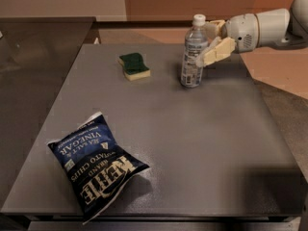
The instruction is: Place blue plastic bottle upright
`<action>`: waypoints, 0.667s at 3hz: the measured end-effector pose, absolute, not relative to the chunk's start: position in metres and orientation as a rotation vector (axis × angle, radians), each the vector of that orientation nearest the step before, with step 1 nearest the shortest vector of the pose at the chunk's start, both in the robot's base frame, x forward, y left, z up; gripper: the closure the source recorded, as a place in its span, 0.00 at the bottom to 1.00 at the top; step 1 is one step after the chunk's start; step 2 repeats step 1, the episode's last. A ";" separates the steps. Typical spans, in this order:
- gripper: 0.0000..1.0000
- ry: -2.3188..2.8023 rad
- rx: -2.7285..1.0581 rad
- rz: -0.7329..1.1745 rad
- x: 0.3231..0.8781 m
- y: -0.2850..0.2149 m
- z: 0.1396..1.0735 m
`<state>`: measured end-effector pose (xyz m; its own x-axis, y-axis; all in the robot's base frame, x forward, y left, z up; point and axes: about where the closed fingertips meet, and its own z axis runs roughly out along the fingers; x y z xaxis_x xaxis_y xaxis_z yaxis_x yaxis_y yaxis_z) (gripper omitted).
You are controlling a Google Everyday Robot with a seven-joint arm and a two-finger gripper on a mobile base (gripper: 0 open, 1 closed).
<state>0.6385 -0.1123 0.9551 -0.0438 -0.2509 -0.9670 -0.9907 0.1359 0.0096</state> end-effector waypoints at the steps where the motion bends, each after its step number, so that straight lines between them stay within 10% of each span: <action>1: 0.00 1.475 -1.277 0.996 0.639 -0.112 0.955; 2: 0.00 1.475 -1.277 0.996 0.639 -0.112 0.955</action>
Offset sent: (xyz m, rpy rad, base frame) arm 0.0000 0.0000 0.0000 0.0000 0.0000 0.0000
